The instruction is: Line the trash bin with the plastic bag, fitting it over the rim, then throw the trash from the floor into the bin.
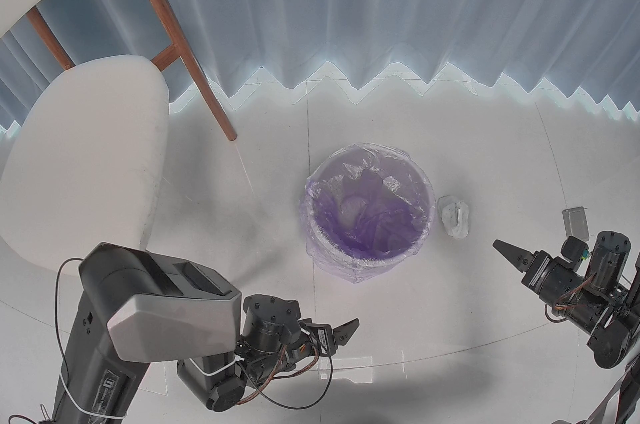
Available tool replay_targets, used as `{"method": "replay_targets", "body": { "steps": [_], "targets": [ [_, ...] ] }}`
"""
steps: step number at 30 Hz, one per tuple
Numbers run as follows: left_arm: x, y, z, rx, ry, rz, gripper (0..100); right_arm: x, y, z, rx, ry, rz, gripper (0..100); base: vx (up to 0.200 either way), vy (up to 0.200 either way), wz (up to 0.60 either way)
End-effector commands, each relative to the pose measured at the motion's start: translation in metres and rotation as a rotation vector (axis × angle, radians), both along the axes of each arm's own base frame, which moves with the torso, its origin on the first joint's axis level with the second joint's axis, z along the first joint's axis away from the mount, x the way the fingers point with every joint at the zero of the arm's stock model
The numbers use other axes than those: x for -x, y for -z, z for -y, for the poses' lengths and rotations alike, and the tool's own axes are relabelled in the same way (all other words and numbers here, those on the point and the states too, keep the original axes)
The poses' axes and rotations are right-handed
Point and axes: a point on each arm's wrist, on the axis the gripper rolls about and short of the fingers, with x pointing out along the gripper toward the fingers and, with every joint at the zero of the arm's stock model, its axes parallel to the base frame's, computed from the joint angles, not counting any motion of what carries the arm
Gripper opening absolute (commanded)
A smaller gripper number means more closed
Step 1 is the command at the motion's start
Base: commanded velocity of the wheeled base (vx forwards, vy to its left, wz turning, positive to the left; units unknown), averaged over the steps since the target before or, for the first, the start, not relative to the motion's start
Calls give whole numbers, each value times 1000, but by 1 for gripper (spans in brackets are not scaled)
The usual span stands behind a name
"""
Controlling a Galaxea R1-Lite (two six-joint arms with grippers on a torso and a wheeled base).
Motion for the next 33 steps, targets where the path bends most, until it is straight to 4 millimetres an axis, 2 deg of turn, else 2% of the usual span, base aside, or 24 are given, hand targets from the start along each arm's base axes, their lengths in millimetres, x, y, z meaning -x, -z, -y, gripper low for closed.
{"method": "replay_targets", "body": {
  "steps": [1,5,12,23,33],
  "targets": [
    [-7,14,12,56,-38,-14,100,0,-2,0,0,0,17,100,0,0,0],
    [-18,7,20,183,-100,20,100,0,-2,0,0,0,14,100,0,0,0],
    [-28,3,23,254,-143,21,100,-1,0,0,0,0,8,100,0,0,0],
    [-52,2,17,292,-203,65,100,-3,0,1,2,4,11,100,0,0,0],
    [-61,7,23,306,-204,78,100,-6,1,1,2,2,11,100,0,0,0]
  ]
}}
